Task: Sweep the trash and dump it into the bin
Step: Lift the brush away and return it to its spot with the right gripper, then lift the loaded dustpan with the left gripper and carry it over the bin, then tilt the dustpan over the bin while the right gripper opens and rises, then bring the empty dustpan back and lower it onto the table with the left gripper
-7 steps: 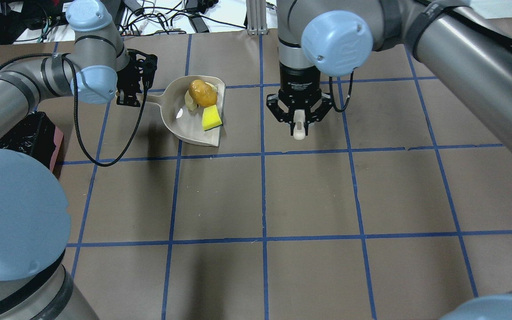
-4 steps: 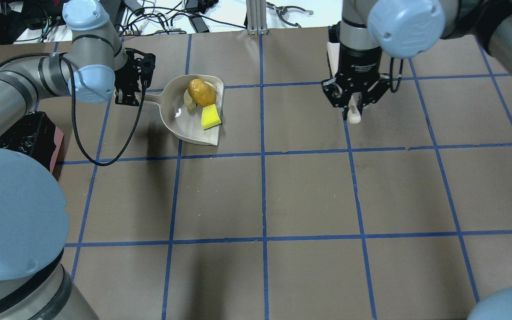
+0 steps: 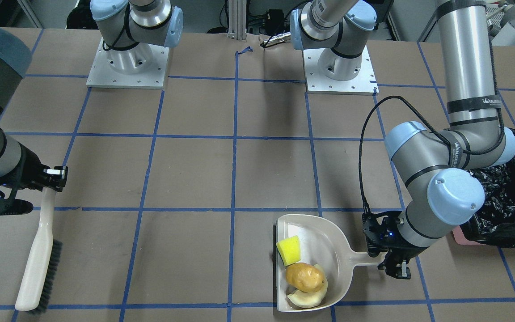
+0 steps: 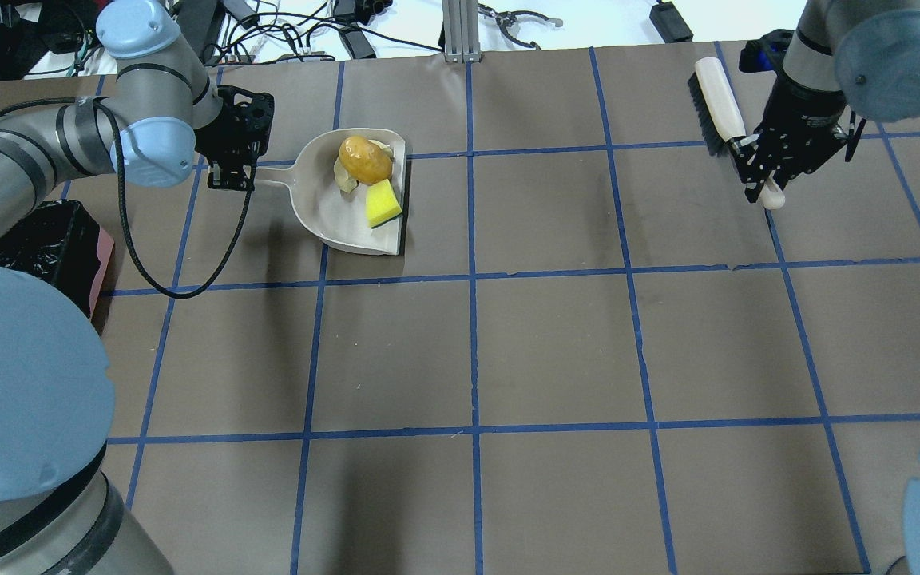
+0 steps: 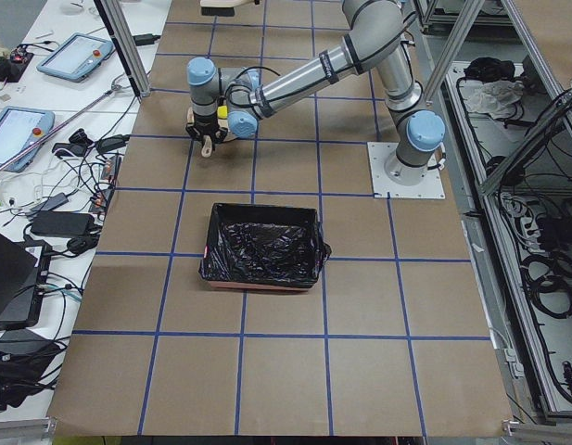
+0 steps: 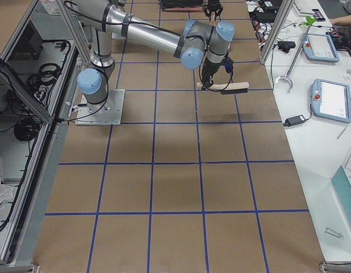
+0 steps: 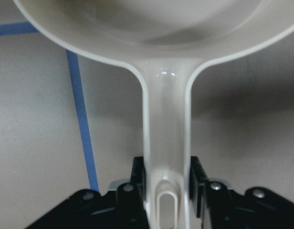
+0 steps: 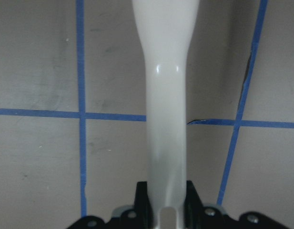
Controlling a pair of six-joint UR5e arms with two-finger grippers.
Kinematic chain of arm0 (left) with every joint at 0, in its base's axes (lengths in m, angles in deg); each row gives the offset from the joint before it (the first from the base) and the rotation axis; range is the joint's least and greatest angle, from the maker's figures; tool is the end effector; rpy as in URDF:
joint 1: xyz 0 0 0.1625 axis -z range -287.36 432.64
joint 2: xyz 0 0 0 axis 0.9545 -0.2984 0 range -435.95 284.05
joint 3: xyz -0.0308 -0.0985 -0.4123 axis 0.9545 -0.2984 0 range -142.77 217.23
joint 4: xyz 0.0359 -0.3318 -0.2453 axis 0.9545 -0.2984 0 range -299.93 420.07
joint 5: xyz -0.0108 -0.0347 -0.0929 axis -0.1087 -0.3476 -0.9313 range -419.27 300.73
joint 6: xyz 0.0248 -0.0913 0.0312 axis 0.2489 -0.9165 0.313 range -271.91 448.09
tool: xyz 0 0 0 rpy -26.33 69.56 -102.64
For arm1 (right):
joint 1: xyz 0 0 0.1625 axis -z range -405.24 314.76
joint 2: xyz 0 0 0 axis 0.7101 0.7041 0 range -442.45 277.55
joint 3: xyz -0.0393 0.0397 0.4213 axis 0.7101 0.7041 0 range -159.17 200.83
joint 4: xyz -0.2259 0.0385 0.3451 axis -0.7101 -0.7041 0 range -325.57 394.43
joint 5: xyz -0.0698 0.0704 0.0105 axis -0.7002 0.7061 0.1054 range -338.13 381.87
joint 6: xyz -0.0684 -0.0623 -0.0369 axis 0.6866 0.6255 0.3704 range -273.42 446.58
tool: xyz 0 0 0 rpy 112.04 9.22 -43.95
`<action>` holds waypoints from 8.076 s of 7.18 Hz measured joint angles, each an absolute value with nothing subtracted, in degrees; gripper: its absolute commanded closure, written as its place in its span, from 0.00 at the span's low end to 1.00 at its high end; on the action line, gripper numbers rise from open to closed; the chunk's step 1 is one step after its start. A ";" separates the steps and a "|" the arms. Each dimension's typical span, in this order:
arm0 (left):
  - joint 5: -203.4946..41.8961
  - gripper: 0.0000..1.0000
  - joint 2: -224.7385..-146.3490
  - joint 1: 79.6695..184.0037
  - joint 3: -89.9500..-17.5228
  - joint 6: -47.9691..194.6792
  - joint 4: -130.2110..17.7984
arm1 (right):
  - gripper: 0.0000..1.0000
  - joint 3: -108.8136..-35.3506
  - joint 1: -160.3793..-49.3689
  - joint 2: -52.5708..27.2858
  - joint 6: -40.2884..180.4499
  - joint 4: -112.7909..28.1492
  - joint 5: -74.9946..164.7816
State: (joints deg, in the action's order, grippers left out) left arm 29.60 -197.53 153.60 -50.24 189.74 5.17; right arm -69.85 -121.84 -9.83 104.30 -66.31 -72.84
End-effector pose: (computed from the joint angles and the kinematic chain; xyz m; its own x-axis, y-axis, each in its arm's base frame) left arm -0.0275 -0.6880 0.2456 0.0466 0.9932 -0.1071 0.9989 -0.0466 0.0021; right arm -0.0142 -0.5992 0.3353 -0.9958 -0.0833 0.0389 -0.0768 0.9863 0.1461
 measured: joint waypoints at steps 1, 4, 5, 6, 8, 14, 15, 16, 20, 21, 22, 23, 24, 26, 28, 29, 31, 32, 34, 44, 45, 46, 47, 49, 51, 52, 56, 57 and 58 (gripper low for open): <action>27.37 1.00 -196.87 152.74 -50.54 189.81 5.08 | 1.00 -71.65 -120.32 -10.39 105.49 -69.07 -72.83; 23.14 1.00 -194.76 151.56 -50.69 190.00 4.91 | 1.00 -73.82 -117.99 -13.04 105.89 -72.48 -72.81; 20.14 1.00 -193.72 150.57 -50.71 190.16 4.71 | 1.00 -74.36 -117.65 -13.57 105.79 -72.90 -72.85; 16.04 1.00 -192.83 148.88 -50.88 190.34 3.98 | 1.00 -74.96 -117.47 -14.10 105.69 -73.67 -72.87; 9.73 1.00 -191.64 145.78 -51.26 190.52 1.38 | 1.00 -76.02 -117.00 -15.13 105.92 -75.68 -73.48; 9.65 1.00 -187.45 142.11 -51.47 190.99 -8.08 | 1.00 -76.92 -116.44 -15.14 105.68 -75.63 -75.07; 10.66 1.00 -186.09 139.87 -51.40 192.76 -10.17 | 1.00 -76.96 -116.41 -15.09 105.55 -75.45 -75.84; 11.96 1.00 -185.01 136.89 -51.20 196.32 -12.02 | 1.00 -77.14 -116.37 -15.06 105.41 -75.36 -76.24; 16.74 1.00 -183.88 120.51 -49.27 217.80 -14.02 | 0.27 -78.10 -116.34 -14.97 105.31 -75.76 -76.48; 18.57 1.00 -184.14 117.62 -47.94 221.94 -13.97 | 0.20 -78.12 -116.34 -14.95 105.34 -75.86 -76.48; 21.31 1.00 -184.63 115.45 -46.47 225.60 -13.71 | 0.18 -78.13 -116.34 -14.95 105.32 -75.94 -76.48; 23.63 1.00 -185.09 113.78 -45.42 229.17 -13.32 | 0.11 -78.12 -116.34 -14.91 105.31 -75.97 -76.50; 25.44 1.00 -185.33 112.21 -44.94 232.47 -12.27 | 0.01 -78.09 -116.34 -14.89 105.31 -75.95 -76.54; 29.87 1.00 -185.84 109.99 -44.81 237.81 -7.99 | 0.00 -77.74 -116.38 -13.73 105.45 -75.63 -76.39; 34.14 1.00 -186.81 108.82 -44.79 241.49 -1.21 | 0.00 -77.60 -116.83 -8.27 105.88 -74.40 -75.81; 36.65 1.00 -187.43 108.65 -44.86 241.61 0.89 | 0.00 -77.56 -117.25 -4.97 106.01 -72.71 -75.52; 43.01 1.00 -187.69 109.39 -45.26 238.93 3.54 | 0.00 -77.41 -120.78 1.43 107.21 -70.27 -74.27; 46.46 1.00 -187.13 110.49 -45.41 236.84 3.81 | 0.00 -77.38 -123.66 3.85 105.96 -69.64 -73.45; 51.66 1.00 -186.49 112.39 -45.59 234.79 4.37 | 0.00 -77.40 -128.24 7.58 101.50 -68.46 -72.76; 69.25 1.00 -184.21 120.69 -48.19 231.78 19.96 | 0.00 -77.55 -137.97 10.70 90.06 -64.92 -70.02; 70.67 1.00 -183.84 121.45 -49.27 231.91 22.72 | 0.00 -77.58 -137.02 10.71 91.37 -64.55 -69.28; 71.14 1.00 -183.65 121.82 -49.92 232.34 23.73 | 0.00 -77.63 -135.76 10.71 92.19 -64.15 -68.33; 69.75 1.00 -183.42 122.02 -50.09 233.02 23.72 | 0.00 -77.65 -134.63 10.80 92.32 -63.27 -68.05; 59.82 1.00 -182.47 122.05 -49.52 233.71 21.50 | 0.00 -77.80 -134.23 11.81 90.71 -61.73 -68.05; 49.38 1.00 -181.27 122.05 -49.15 230.87 15.95 | 0.00 -77.84 -134.56 12.33 86.83 -61.42 -67.98; 45.51 1.00 -181.17 122.09 -49.11 227.12 11.40 | 0.00 -77.79 -135.05 12.38 85.99 -61.39 -67.96; 34.95 1.00 -182.67 126.76 -49.02 212.62 -1.13 | 0.00 -77.81 -136.24 12.33 85.79 -61.32 -68.07; 33.80 1.00 -183.38 129.69 -48.92 210.07 -1.88 | 0.00 -77.88 -136.24 12.30 86.10 -61.27 -68.11; 32.76 1.00 -184.41 132.19 -48.89 208.03 -2.43 | 0.00 -77.93 -136.22 12.30 86.26 -61.23 -68.12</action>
State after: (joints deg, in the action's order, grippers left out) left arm 32.76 -184.41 132.19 -48.89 208.03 -2.43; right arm -77.93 -136.22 12.30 86.26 -61.23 -68.12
